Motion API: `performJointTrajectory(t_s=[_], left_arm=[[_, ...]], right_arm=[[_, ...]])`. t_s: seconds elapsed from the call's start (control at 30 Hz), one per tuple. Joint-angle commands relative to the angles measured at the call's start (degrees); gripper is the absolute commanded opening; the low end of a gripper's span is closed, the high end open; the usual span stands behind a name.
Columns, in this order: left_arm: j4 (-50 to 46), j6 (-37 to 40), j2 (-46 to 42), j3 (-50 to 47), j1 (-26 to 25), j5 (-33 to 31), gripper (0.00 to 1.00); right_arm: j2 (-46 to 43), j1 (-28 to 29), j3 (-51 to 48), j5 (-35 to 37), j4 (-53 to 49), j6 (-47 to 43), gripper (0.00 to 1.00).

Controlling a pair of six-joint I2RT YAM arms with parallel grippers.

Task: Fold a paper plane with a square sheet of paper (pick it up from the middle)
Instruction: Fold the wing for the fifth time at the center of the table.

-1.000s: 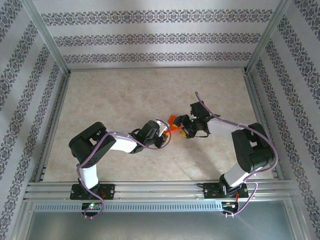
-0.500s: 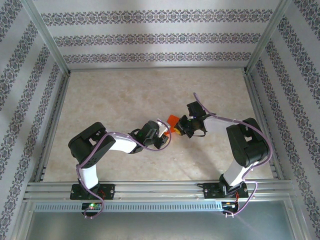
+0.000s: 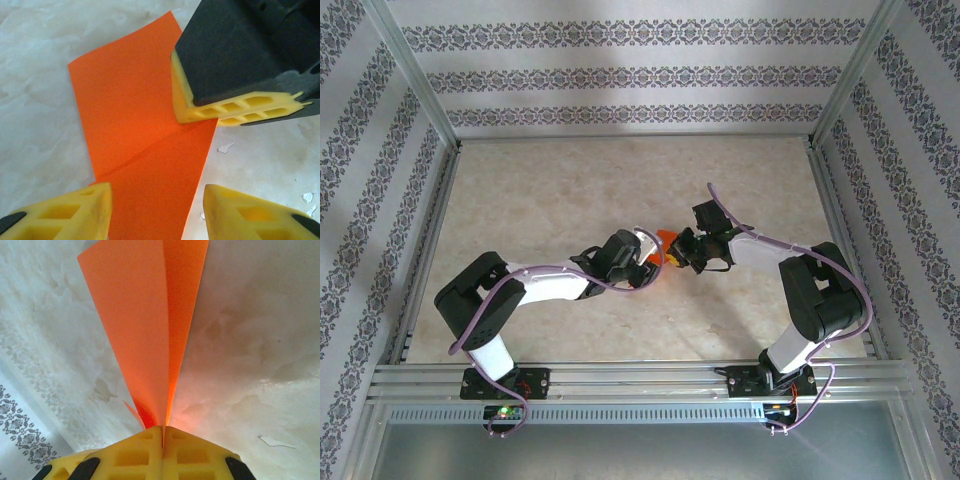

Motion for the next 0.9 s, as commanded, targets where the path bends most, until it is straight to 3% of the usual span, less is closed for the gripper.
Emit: performJointTrajectory(t_s=[0.0, 0.27, 0.67, 0.87], left_arm=[[-9.1, -3.4, 0.7, 2.3, -1.6, -2.6, 0.52], [-14.6, -8.4, 4.4, 6.5, -1.7, -3.4, 0.47], [-18.8, -9.0, 6.9, 9.4, -1.7, -5.6, 0.33], [-18.9, -9.1, 6.0, 9.3, -1.7, -5.5, 0.33]], right_arm=[[-1.0, 0.6, 1.5, 1.1, -2.0, 1.1, 0.03], [-0.5, 0.6, 2.0, 0.6, -2.2, 1.3, 0.03], [0.2, 0.5, 2.1, -0.3, -2.2, 1.4, 0.03], [0.9, 0.6, 2.1, -0.6, -2.1, 1.3, 0.03]])
